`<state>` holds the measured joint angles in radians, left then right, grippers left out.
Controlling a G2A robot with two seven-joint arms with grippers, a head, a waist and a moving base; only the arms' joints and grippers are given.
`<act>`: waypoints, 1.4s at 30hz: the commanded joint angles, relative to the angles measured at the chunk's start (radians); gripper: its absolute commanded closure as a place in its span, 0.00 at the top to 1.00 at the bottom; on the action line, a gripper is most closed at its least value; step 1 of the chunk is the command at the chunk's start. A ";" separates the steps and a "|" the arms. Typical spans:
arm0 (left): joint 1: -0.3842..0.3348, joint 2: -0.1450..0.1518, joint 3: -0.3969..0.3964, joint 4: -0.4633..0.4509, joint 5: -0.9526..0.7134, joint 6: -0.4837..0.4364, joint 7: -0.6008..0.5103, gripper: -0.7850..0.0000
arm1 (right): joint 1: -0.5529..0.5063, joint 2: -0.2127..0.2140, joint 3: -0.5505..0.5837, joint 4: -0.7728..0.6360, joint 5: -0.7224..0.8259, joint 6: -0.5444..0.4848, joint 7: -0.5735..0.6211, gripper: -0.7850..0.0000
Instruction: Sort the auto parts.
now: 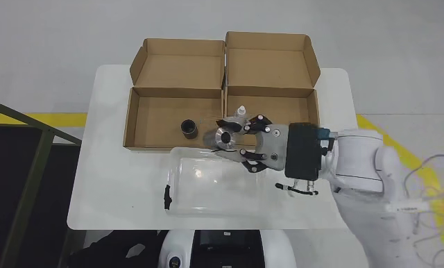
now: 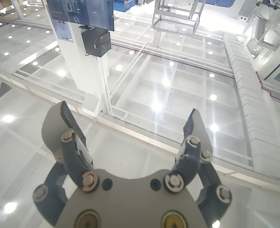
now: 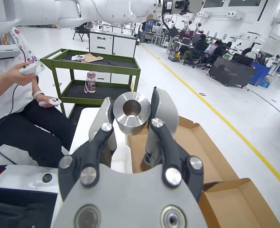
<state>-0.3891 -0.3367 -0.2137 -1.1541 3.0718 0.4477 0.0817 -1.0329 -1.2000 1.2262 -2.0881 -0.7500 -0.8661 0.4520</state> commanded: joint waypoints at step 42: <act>0.000 0.000 0.000 0.000 0.000 0.000 0.000 1.00 | 0.313 -0.084 -0.418 0.603 -0.286 0.216 0.032 0.00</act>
<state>-0.3891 -0.3367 -0.2137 -1.1541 3.0718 0.4477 0.0817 -0.7269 -1.2807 0.8158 -1.5039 -1.0324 -0.6582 0.4817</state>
